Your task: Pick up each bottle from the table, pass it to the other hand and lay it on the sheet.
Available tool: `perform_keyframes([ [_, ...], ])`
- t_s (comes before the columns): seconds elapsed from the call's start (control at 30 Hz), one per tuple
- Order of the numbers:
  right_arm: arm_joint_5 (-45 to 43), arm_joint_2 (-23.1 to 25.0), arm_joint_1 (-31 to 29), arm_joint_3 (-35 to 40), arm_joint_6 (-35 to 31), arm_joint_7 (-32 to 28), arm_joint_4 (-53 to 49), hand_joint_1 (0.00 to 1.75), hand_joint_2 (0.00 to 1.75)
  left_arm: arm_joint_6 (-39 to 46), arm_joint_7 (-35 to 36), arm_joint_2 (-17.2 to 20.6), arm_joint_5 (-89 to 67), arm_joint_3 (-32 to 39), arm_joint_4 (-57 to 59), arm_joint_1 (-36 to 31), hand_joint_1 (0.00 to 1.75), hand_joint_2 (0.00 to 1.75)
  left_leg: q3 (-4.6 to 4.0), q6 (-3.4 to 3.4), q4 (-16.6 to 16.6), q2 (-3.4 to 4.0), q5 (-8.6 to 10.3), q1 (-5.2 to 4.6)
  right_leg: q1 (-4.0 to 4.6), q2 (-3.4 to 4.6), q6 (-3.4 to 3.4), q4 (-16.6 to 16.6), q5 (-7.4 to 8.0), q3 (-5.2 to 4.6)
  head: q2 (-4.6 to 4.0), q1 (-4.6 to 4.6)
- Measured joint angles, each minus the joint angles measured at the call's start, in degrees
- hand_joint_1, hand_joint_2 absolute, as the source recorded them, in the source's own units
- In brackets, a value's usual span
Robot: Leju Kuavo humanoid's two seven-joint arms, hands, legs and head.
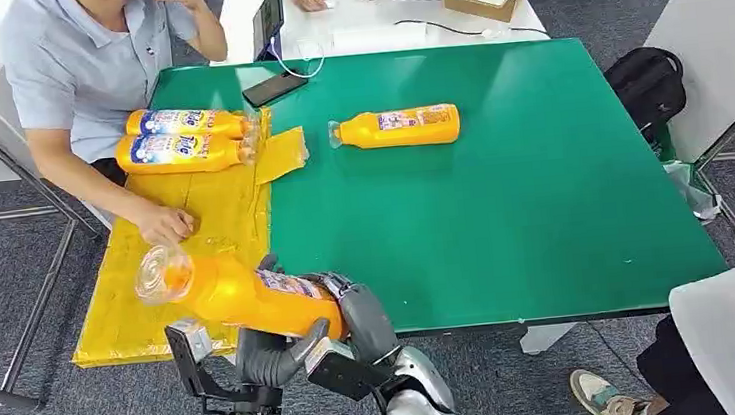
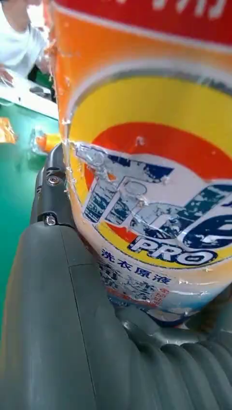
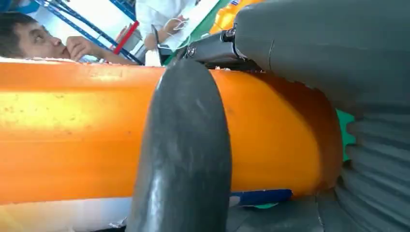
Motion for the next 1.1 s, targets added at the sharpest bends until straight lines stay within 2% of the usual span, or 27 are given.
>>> perform_keyframes([
  [0.1,1.4,-0.1,-0.5,1.0,-0.9,0.1,0.6,0.0,1.75,2.1,-0.5,0.0,0.6,0.2,-0.6,0.2,1.75,1.75,0.0,0.0,0.0,0.0,0.0,0.01,0.01,0.0,0.0,0.0,0.0,-0.01,0.0,-0.02],
  [0.13,2.3,-0.2,-0.5,1.6,-1.4,0.2,0.8,0.0,0.0,2.4,-0.4,0.0,0.9,0.2,-0.7,0.1,1.75,1.75,0.0,0.0,0.0,0.0,0.0,0.01,0.01,0.0,0.0,0.0,0.0,-0.01,0.0,0.0],
  [0.4,6.1,-0.3,-0.1,5.3,-7.8,-0.6,3.1,0.0,0.0,4.9,0.7,0.0,4.9,3.1,-1.3,0.7,1.75,1.75,-0.03,-0.01,0.0,0.04,-0.01,0.01,0.0,0.0,-0.01,0.0,-0.01,-0.04,0.0,0.02],
  [0.63,9.0,-1.7,3.3,6.9,-16.6,-3.2,2.3,0.0,0.0,6.3,0.0,-0.7,5.1,9.6,-5.1,2.9,1.75,1.75,-0.05,-0.01,0.0,-0.01,-0.01,0.0,0.0,0.0,-0.01,0.0,-0.02,-0.07,0.0,-0.02],
  [0.83,16.5,-2.5,8.1,0.6,-17.5,-7.8,-4.4,0.0,0.0,9.2,0.2,-1.4,0.1,14.1,-5.8,3.0,1.75,1.75,-0.05,0.0,0.0,-0.02,-0.01,0.0,-0.01,-0.01,-0.01,0.0,-0.02,-0.08,0.0,0.0],
  [0.97,19.3,-2.4,12.2,-4.9,-17.5,-8.1,-11.4,0.0,0.0,17.5,-0.8,-0.7,-18.9,16.0,-3.4,1.6,1.75,1.75,-0.05,-0.01,0.0,-0.02,-0.01,0.0,0.0,-0.01,-0.01,0.0,-0.02,-0.07,0.0,0.0],
  [1.1,18.9,-2.5,14.8,-9.0,-17.6,-8.2,-17.5,0.0,0.0,23.7,4.8,1.4,-47.3,16.5,4.2,-1.8,1.75,1.75,-0.05,0.0,0.0,-0.02,-0.01,0.0,0.0,-0.01,-0.01,0.0,-0.02,-0.05,0.0,-0.02],
])
